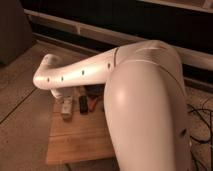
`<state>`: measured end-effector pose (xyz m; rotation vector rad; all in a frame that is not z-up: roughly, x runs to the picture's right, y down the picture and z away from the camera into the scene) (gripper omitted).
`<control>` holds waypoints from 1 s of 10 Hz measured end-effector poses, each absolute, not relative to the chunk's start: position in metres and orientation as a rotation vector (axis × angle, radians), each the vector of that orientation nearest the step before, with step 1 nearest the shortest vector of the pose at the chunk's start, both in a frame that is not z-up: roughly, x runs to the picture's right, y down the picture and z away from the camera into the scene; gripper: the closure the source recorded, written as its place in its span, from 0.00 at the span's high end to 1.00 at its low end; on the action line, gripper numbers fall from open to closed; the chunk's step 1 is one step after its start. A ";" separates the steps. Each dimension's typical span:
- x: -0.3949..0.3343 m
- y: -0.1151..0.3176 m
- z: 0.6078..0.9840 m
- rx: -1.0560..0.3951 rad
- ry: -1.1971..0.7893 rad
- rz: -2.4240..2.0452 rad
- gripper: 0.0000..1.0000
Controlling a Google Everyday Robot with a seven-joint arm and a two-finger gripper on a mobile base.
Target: Move the arm in a circular motion
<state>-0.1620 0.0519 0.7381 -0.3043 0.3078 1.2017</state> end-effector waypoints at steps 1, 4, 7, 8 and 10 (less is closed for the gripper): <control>-0.125 0.057 0.736 -0.265 0.378 1.239 0.65; -0.046 0.048 0.741 -0.210 0.526 1.371 0.65; 0.011 0.013 0.768 -0.208 0.586 1.499 0.65; 0.018 -0.010 0.780 -0.203 0.568 1.522 0.65; 0.016 -0.048 0.789 -0.176 0.516 1.525 0.65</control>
